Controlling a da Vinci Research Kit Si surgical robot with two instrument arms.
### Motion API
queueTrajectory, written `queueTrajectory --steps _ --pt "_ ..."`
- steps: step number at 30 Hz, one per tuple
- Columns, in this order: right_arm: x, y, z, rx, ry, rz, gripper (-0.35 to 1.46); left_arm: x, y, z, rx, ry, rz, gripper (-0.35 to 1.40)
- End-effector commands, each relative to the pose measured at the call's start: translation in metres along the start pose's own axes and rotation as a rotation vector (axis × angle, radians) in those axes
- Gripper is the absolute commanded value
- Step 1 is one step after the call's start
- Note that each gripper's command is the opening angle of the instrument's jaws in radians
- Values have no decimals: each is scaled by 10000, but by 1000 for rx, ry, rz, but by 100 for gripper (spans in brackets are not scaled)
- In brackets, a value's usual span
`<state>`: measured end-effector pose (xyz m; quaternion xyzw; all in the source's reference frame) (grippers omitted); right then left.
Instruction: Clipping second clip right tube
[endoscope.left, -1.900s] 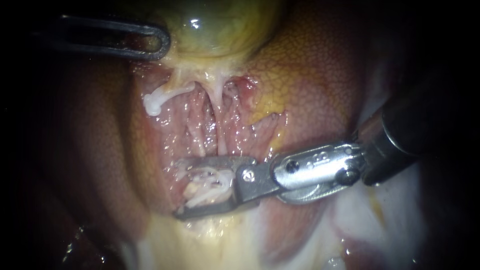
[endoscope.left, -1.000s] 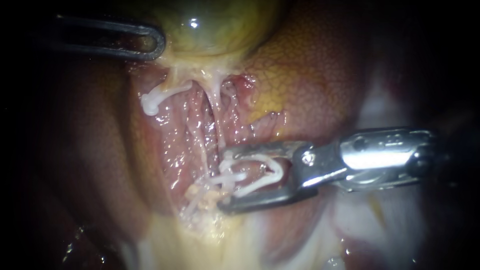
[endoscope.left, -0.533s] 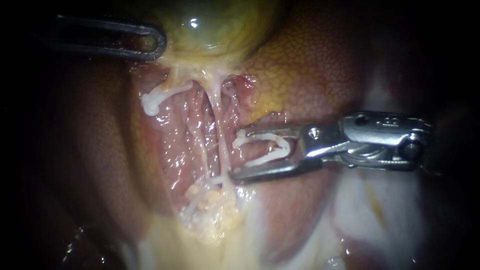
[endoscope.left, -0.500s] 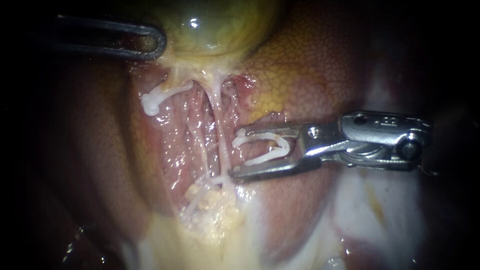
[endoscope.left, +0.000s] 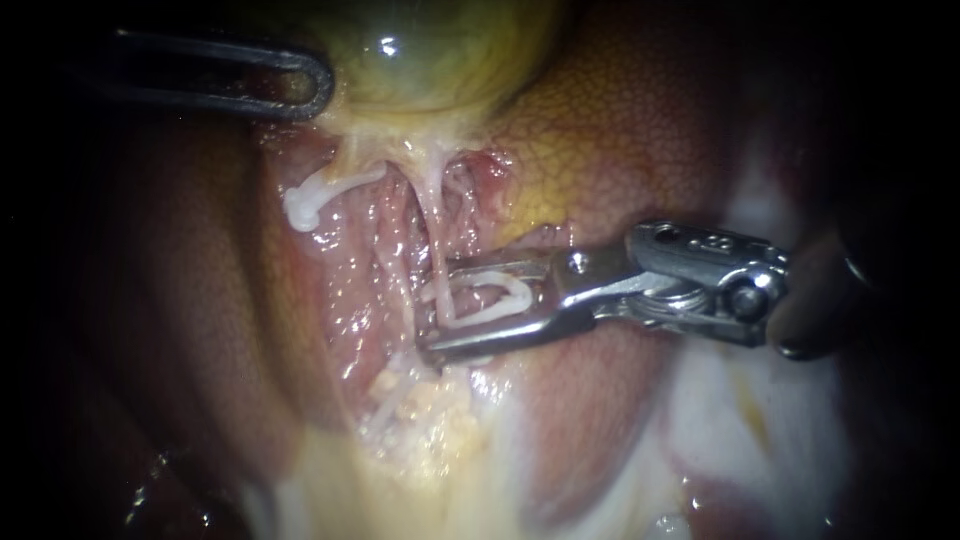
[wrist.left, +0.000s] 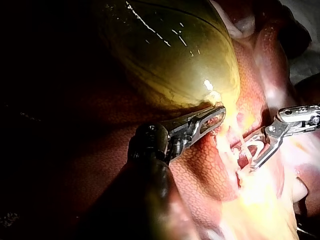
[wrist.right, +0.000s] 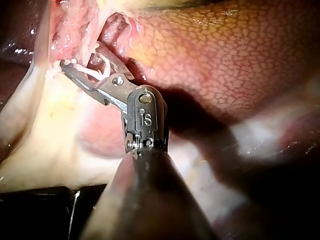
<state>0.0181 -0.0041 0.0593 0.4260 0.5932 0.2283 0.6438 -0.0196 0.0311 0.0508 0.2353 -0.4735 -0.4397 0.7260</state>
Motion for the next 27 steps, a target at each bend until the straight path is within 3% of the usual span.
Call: queueTrajectory --steps 1,6,9,16,27 --pt "0 -1 0 13 6 -2 38 0 0 0 0 0 0 -35" --pt "2 -8 2 113 50 -6 33 0 0 0 0 0 0 -35" --pt "7 -14 5 137 58 -6 30 0 0 0 0 0 0 -35" --pt "12 -18 10 142 58 -4 18 0 0 1 0 0 0 -35" --pt "13 -15 10 142 56 43 -31 0 0 1 0 0 0 -35"
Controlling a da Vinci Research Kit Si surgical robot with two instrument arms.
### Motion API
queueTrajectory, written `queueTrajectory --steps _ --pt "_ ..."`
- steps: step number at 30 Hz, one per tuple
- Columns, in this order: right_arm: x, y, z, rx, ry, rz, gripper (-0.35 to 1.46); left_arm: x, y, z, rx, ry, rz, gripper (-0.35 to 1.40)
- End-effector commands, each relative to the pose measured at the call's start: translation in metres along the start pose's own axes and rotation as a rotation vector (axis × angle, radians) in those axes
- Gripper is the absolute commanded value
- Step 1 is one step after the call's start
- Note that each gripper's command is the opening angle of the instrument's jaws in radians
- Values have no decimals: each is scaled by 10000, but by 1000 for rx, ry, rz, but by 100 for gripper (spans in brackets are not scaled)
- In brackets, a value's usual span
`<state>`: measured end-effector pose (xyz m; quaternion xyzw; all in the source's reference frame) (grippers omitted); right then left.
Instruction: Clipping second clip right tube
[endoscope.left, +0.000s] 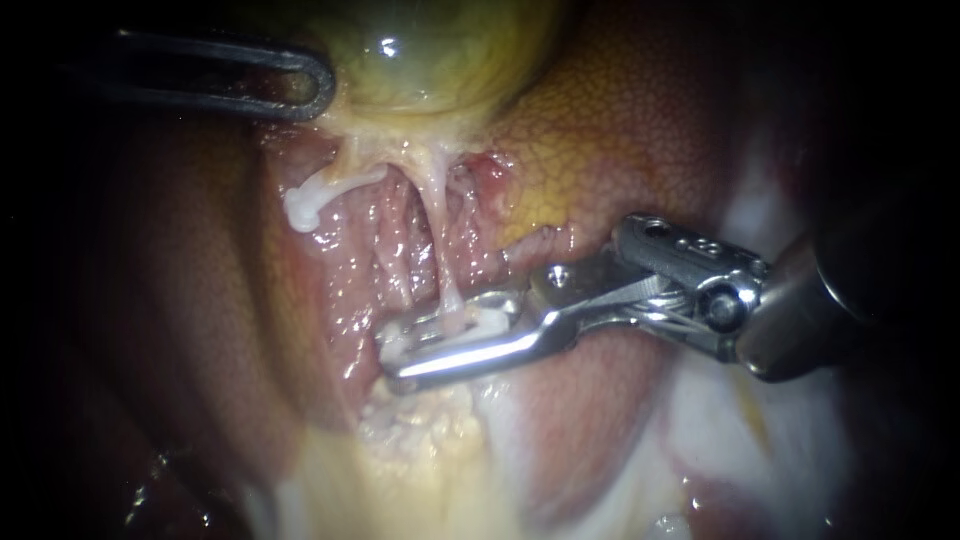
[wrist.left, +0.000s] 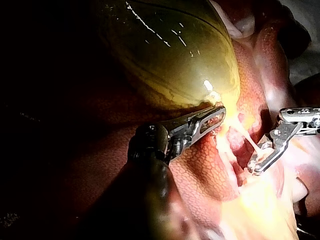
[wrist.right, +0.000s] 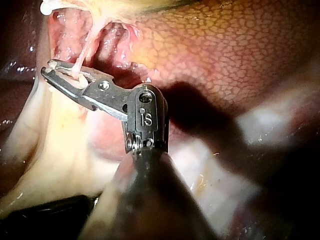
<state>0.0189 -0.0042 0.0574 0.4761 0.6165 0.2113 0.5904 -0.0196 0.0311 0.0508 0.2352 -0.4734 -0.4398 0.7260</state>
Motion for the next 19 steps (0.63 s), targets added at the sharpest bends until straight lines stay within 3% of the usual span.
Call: queueTrajectory --steps 1,19 --pt "1 -1 1 1 0 1 -35 0 0 0 0 0 0 -35" --pt "-1 1 1 -16 7 0 -35 -1 -1 1 0 0 0 -35"
